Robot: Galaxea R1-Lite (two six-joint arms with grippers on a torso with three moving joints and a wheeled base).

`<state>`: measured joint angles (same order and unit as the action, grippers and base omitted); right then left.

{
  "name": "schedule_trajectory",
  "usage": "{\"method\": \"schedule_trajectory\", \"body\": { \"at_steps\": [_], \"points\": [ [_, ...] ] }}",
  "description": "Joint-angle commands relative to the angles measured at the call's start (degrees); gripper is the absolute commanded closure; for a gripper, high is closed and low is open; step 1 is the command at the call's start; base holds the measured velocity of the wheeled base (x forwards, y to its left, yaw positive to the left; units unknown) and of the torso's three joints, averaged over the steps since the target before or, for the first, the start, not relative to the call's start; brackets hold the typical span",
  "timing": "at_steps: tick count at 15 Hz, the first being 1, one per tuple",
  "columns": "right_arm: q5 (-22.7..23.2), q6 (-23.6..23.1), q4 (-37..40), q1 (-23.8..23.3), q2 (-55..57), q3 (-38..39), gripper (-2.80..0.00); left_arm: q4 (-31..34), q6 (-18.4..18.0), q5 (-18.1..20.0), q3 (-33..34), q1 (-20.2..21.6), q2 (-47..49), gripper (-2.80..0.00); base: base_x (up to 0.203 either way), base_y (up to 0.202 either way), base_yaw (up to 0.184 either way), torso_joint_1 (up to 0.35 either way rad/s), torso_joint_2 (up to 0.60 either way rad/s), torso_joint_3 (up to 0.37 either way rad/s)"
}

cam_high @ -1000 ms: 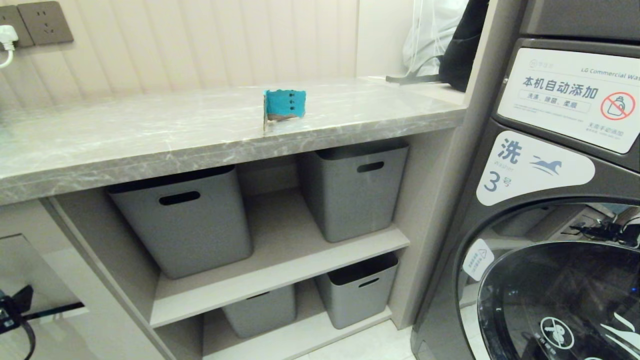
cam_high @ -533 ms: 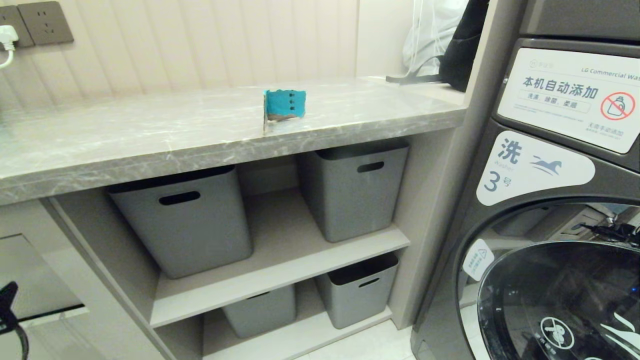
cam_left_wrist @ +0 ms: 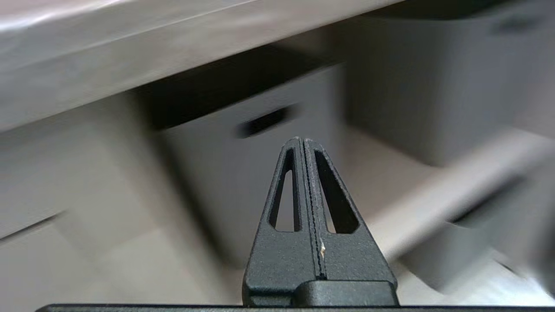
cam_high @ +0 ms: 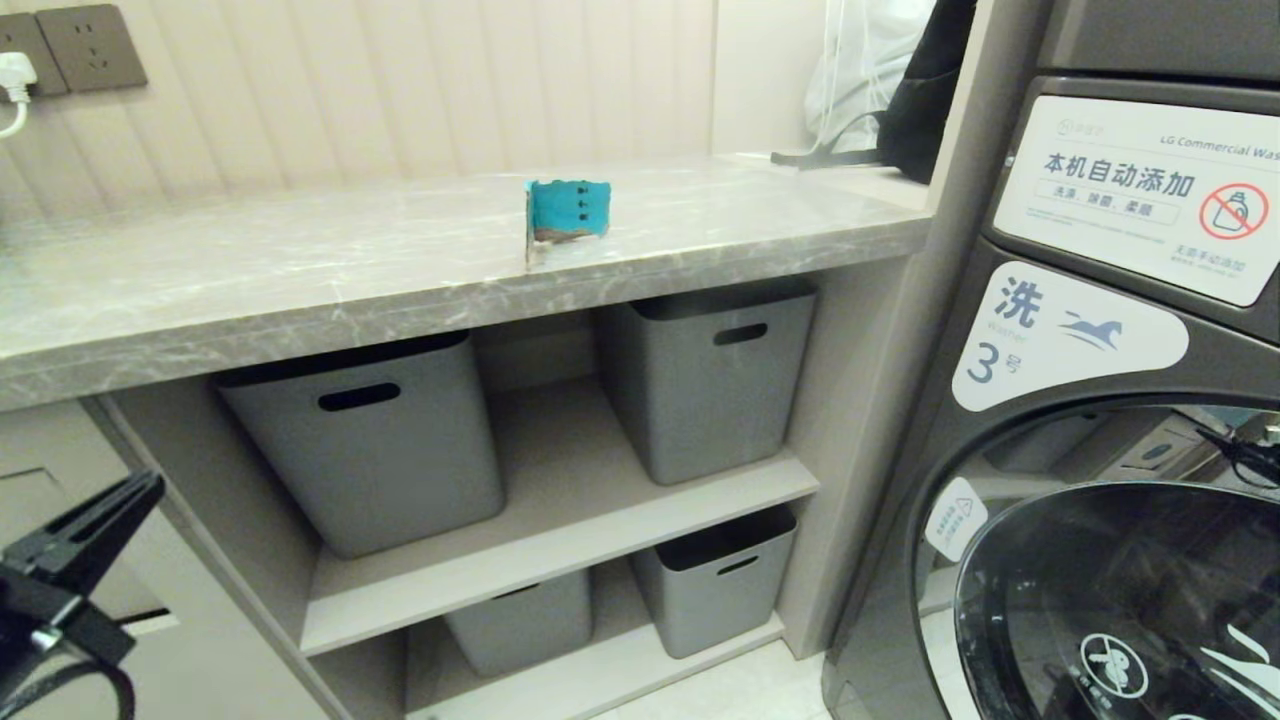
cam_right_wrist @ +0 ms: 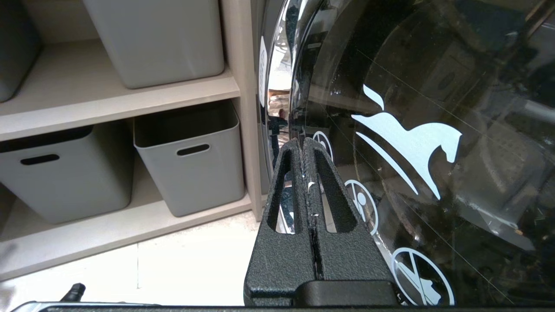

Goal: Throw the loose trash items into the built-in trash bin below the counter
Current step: Put the garbage in the trash can, then pick up the garbage

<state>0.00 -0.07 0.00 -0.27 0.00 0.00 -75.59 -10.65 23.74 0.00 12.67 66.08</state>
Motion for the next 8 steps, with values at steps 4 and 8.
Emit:
{"method": "schedule_trajectory", "body": {
  "at_steps": [4, 8],
  "points": [
    [0.0, 0.0, 0.0, 0.0, 0.0, 0.0, 0.00, 22.3, -1.0, -0.4, 0.1, -5.5, -23.9, 0.00, 0.000, 0.000, 0.000, 0.000, 0.00, 0.000],
    [0.0, 0.0, 0.0, 0.0, 0.0, 0.0, 0.00, 46.6, -0.8, -4.1, 0.1, -8.6, -43.7, 0.00, 0.000, 0.000, 0.000, 0.000, 0.00, 0.000]
  ]
}}
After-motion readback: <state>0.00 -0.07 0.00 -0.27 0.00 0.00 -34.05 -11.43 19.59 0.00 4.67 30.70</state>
